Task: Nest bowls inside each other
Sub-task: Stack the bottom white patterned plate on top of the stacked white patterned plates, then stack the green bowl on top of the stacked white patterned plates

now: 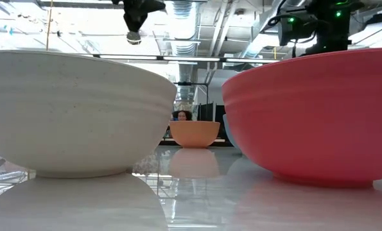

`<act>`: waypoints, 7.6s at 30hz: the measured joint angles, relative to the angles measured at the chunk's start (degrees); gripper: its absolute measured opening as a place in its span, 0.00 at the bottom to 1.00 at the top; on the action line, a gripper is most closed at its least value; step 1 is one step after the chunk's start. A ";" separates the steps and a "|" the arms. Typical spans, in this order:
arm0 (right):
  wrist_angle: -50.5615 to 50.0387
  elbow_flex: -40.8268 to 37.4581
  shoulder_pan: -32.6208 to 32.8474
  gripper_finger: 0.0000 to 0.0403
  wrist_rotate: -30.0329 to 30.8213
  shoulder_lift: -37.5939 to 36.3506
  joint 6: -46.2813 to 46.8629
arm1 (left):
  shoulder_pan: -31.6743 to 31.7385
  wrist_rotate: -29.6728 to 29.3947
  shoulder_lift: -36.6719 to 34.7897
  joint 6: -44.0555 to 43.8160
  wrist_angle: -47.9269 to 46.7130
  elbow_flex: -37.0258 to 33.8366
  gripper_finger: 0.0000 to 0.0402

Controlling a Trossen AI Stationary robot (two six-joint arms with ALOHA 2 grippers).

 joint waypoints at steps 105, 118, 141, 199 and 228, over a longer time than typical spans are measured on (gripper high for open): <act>7.94 17.52 -14.26 0.02 -3.04 15.66 -33.18 | -3.54 -29.52 -30.72 -0.82 -35.12 -2.12 0.57; -16.89 25.06 12.30 0.02 -6.89 15.59 -10.90 | -3.54 -29.27 -30.72 -0.82 -35.96 -2.12 0.57; -2.72 9.36 25.97 0.02 -10.84 8.40 8.80 | -3.54 -29.25 -30.71 -0.79 -35.98 -2.14 0.57; 13.18 -2.27 24.95 0.03 -12.52 2.65 9.09 | -3.54 -27.91 -30.71 -1.36 -37.01 -2.16 0.57; 4.10 5.98 23.84 0.35 -12.46 2.44 8.07 | -3.56 -28.93 -30.14 -1.43 -37.20 -2.16 0.57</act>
